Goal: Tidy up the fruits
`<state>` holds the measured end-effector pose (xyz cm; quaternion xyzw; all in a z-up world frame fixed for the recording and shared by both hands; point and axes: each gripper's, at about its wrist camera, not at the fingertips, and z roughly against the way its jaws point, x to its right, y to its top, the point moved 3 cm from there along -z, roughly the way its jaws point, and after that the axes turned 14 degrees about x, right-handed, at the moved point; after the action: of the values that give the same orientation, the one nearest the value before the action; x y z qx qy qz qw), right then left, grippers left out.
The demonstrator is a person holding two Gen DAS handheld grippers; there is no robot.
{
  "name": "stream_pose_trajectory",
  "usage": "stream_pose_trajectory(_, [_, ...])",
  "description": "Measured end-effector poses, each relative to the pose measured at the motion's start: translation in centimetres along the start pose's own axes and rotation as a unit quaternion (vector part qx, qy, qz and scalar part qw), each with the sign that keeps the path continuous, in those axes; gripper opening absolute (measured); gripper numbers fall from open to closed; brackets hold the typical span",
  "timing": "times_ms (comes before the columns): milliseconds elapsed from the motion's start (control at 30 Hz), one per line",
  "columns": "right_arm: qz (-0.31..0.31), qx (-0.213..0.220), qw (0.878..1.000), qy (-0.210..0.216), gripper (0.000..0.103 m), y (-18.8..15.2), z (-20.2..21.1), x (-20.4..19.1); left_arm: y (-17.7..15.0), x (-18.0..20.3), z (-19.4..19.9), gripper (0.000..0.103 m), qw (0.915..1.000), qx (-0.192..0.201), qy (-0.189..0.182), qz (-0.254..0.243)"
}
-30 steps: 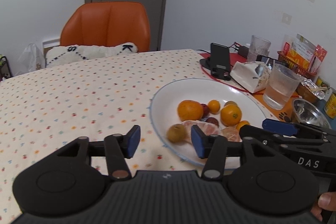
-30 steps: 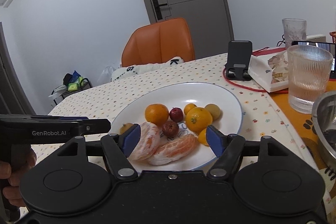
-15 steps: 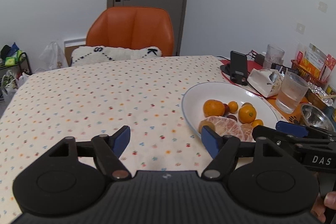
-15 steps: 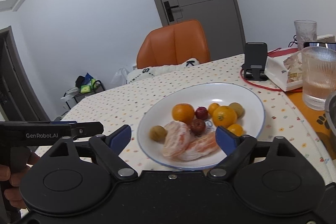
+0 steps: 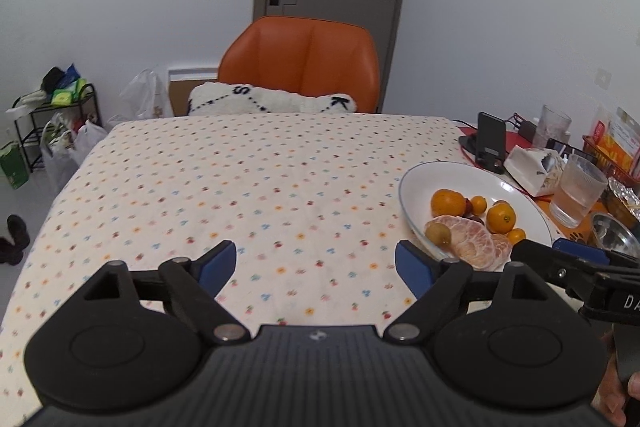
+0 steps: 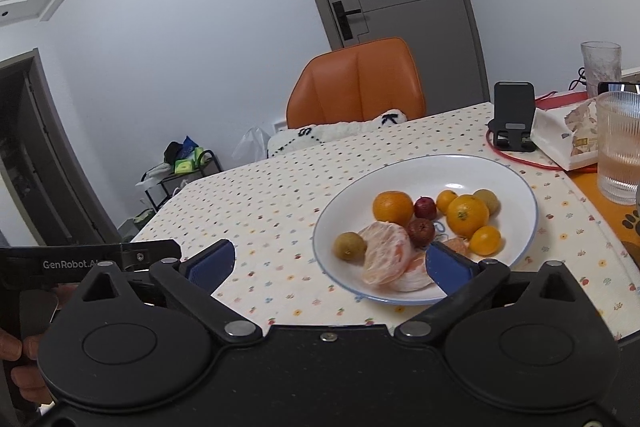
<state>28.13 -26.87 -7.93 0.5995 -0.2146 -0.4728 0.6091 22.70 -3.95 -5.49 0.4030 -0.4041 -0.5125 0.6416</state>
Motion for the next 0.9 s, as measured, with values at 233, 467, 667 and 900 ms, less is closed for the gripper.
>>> stream_pose_trajectory(233, [0.002,0.0,1.0,0.005,0.103,0.1,1.0,-1.3,-0.2,-1.3,2.3,0.086,0.9998,0.008,0.007,0.015])
stream_pose_trajectory(467, [0.015,0.001,1.0,0.018,0.103,-0.3,2.4,-3.1,-0.8,-2.0,4.7,0.095,0.9997,0.018,0.008,0.017])
stream_pose_trajectory(667, [0.018,0.003,1.0,0.024,0.103,-0.6,4.0,-4.2,-1.2,-2.5,7.1,0.096,0.9993,0.029,0.006,0.021])
stream_pose_trajectory(900, [0.031,0.009,0.999,0.036,0.103,-0.2,6.2,-5.6,-1.0,-2.4,10.0,0.099,0.9989,0.045,-0.001,0.015])
